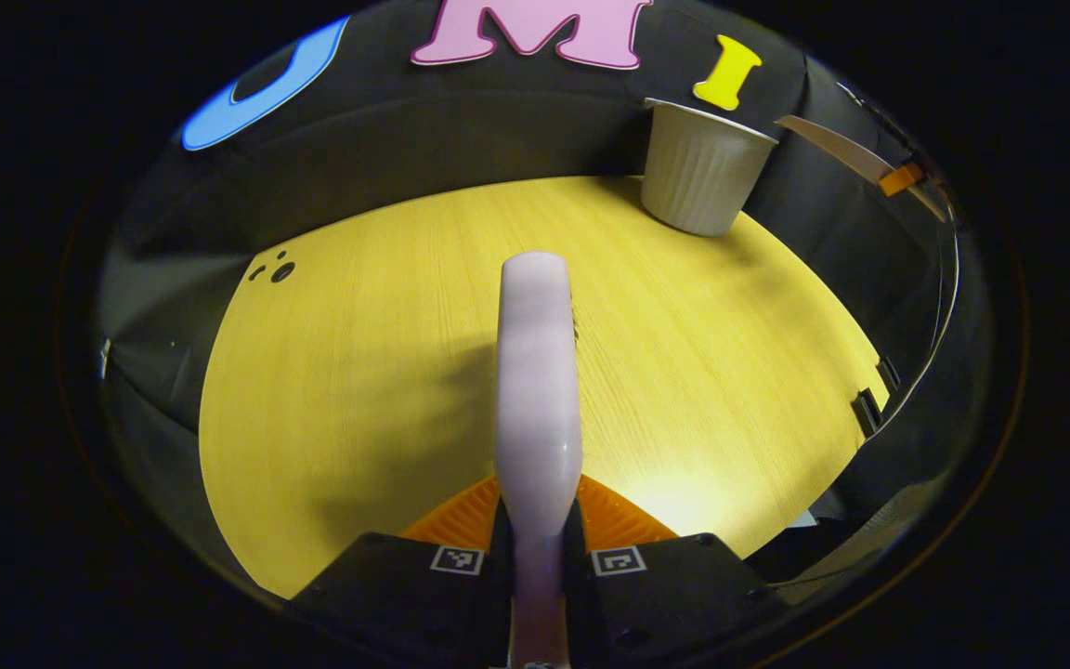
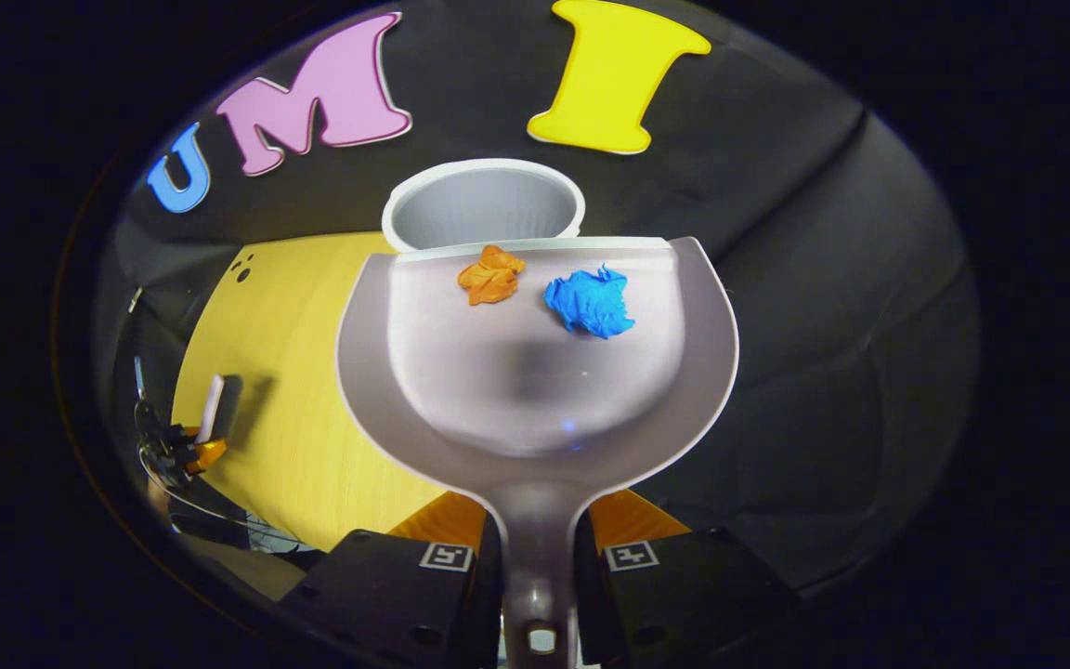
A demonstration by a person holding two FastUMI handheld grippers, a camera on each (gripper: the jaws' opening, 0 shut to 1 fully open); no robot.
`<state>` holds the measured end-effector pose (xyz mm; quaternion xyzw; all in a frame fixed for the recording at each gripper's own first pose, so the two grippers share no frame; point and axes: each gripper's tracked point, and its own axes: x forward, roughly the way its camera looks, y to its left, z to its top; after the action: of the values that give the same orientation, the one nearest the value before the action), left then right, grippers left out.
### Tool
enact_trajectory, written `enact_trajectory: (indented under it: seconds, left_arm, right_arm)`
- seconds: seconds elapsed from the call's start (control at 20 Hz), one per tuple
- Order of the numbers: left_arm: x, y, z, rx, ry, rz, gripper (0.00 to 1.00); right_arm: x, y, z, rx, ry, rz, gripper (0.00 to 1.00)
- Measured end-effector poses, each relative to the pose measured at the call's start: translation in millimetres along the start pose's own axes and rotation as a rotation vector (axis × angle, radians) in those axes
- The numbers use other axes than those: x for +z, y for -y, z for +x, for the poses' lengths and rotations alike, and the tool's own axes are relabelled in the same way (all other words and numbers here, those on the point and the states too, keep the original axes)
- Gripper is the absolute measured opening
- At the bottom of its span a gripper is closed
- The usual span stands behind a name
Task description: Pick up the small broom and dustpan from the desktop, sweep the trash into the dustpan with the broom, and then empty the trash into the garbage bin.
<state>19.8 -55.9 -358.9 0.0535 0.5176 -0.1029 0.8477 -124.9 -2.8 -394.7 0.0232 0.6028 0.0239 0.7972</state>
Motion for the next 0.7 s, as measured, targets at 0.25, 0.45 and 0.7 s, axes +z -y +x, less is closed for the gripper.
enact_trajectory:
  seconds: [0.25, 0.45, 0.7]
  left_arm:
    - [-7, -16, -2, 0.009, 0.002, -0.031, 0.28]
    - [-11, -19, 3, 0.003, 0.006, -0.059, 0.28]
    - [-21, -20, 9, 0.003, 0.000, -0.091, 0.27]
  right_arm:
    - [0, 7, -3, -0.099, -0.040, -0.087, 0.37]
    - [2, 8, -11, -0.154, -0.097, -0.171, 0.37]
    - [12, 29, -21, -0.233, -0.214, -0.327, 0.36]
